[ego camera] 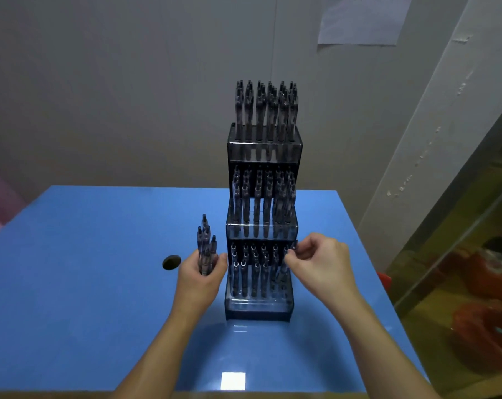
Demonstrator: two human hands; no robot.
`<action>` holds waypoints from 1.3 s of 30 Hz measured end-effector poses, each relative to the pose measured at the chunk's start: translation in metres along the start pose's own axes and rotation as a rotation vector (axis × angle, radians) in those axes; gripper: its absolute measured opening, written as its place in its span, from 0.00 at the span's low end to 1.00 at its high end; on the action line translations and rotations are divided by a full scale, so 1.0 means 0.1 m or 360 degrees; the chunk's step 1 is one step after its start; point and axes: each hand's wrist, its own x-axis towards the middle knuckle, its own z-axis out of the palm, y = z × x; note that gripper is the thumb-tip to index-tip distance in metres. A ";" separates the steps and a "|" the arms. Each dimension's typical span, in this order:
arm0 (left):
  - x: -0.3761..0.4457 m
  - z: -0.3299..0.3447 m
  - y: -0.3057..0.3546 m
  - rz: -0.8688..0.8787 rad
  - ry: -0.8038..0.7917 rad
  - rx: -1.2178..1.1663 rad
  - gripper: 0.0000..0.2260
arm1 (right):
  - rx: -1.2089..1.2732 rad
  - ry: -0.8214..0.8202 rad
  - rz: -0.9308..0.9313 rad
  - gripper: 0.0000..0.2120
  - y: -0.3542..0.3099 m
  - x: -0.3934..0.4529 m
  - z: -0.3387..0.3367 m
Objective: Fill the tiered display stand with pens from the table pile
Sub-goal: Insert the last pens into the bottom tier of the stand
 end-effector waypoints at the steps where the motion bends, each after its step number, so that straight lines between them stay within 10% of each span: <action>1: 0.00 -0.01 0.01 0.0002 -0.0002 -0.0003 0.15 | -0.0023 -0.0030 0.0005 0.07 -0.01 0.00 0.02; 23: -0.08 0.03 0.15 0.0037 -0.0126 -0.0001 0.17 | -0.0801 -0.0418 -0.0004 0.18 -0.18 -0.11 0.10; 29: -0.14 0.09 0.29 0.0153 -0.0272 -0.0027 0.15 | 0.0123 -0.0484 -0.0332 0.07 -0.56 -0.11 -0.07; 39: -0.15 0.11 0.39 0.0194 -0.0395 0.0005 0.16 | 0.0332 -0.0427 -0.0449 0.04 -0.56 -0.13 0.07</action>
